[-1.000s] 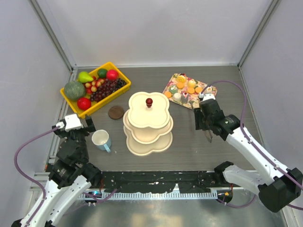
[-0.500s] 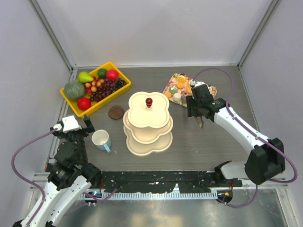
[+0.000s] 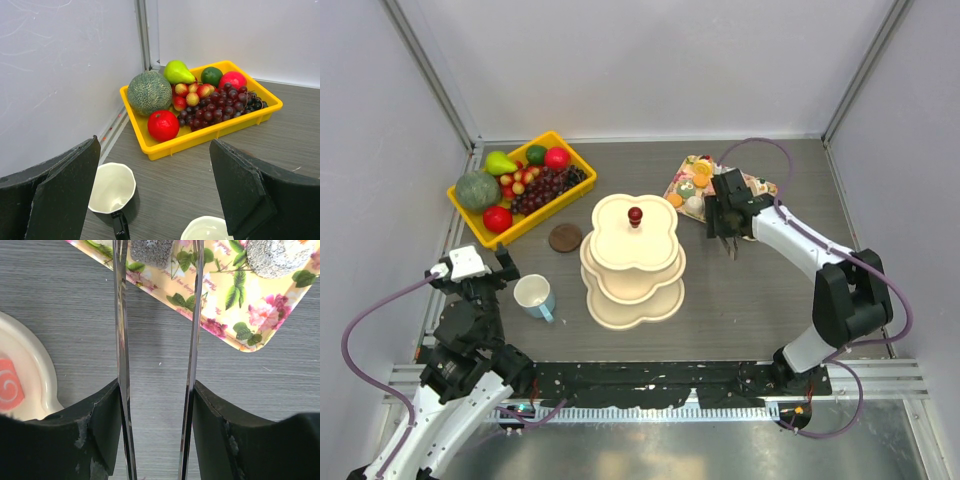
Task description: Serve the afternoon tea
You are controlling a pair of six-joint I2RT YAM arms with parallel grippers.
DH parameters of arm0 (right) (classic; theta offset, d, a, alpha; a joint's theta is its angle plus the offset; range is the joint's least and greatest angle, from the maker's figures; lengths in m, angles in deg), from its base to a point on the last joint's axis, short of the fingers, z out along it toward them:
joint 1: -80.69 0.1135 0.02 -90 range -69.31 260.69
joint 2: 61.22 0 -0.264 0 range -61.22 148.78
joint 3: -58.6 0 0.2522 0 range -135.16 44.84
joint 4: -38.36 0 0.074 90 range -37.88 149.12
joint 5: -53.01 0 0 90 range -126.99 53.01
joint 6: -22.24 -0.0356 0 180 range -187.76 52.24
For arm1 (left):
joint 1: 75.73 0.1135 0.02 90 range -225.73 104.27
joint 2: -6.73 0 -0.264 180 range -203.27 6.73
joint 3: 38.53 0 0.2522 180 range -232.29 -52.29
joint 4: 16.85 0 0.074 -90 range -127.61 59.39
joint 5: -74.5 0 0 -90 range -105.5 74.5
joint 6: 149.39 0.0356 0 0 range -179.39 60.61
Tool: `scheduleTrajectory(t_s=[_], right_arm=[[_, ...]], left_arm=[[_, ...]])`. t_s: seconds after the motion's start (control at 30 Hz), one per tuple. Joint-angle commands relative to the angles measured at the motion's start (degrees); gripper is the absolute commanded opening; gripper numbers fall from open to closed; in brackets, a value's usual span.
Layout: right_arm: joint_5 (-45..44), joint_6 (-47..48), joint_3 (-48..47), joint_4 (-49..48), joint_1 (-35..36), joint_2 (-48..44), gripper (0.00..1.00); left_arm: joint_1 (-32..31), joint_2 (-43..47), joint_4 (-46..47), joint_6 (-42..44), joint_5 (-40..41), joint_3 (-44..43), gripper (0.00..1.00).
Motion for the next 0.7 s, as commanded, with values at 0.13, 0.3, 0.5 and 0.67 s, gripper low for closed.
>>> scheduleTrajectory(t_s=[0.13, 0.3, 0.5, 0.67], right_arm=[[-1.1, -0.8, -1.3, -3.5, -0.6, 2.4, 0.53], [-2.0, -0.1, 1.4, -3.3, -0.7, -1.4, 0.43], [-1.9, 1.2, 3.9, -1.8, -0.7, -6.7, 0.33], [0.2, 1.5, 7.0, 0.2, -0.7, -13.9, 0.32]], left_arm=[[0.3, 0.3, 1.9, -0.7, -0.3, -0.2, 0.99], [0.3, 0.3, 1.9, -0.7, -0.3, -0.2, 0.99], [0.3, -0.1, 1.8, -0.7, -0.5, -0.2, 0.99], [0.4, -0.2, 2.0, -0.5, -0.1, -0.1, 0.99]])
